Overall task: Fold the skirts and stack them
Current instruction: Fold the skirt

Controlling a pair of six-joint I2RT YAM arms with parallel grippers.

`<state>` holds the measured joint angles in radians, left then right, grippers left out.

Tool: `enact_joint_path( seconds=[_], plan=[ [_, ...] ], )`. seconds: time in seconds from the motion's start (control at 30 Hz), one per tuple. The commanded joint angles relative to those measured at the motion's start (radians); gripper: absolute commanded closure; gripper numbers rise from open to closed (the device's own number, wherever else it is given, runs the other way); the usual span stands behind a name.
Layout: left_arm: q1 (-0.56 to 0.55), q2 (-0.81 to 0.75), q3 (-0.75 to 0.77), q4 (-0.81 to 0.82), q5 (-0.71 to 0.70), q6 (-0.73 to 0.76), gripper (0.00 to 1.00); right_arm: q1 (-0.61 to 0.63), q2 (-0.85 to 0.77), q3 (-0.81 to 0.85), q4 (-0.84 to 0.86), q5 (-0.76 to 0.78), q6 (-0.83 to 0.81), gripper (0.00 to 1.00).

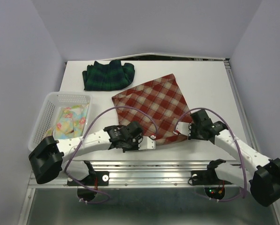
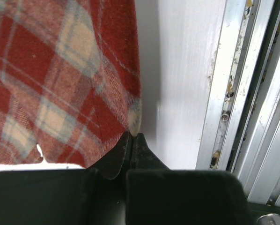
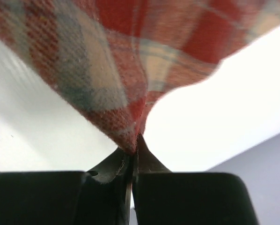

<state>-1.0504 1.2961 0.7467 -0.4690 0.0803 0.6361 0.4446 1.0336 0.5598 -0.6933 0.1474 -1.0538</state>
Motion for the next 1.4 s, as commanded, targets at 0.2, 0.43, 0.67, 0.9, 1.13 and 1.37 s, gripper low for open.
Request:
enact_joint_path(
  seconds=[0.2,0.43,0.67,0.9,1.13,1.37],
  plan=[
    [0.155,-0.178,0.193,-0.12,0.013,0.082,1.0,-0.003,-0.033,0.394,-0.219,0.035,0.064,0.99],
    [0.155,-0.251,0.315,-0.243,0.105,0.039,1.0,-0.003,-0.064,0.535,-0.354,0.043,0.097,0.99],
    [0.173,-0.307,0.368,-0.376,0.275,0.033,1.0,-0.003,-0.092,0.678,-0.512,0.017,0.13,0.99],
    [0.196,-0.305,0.379,-0.413,0.342,-0.009,1.0,-0.003,-0.073,0.692,-0.496,0.01,0.117,0.99],
    [0.355,-0.184,0.385,-0.323,0.369,-0.035,1.0,-0.003,0.089,0.681,-0.275,0.032,0.051,0.99],
    [0.501,-0.042,0.497,-0.316,0.398,0.06,1.0,-0.023,0.27,0.776,-0.219,0.008,-0.04,0.99]
  ],
)
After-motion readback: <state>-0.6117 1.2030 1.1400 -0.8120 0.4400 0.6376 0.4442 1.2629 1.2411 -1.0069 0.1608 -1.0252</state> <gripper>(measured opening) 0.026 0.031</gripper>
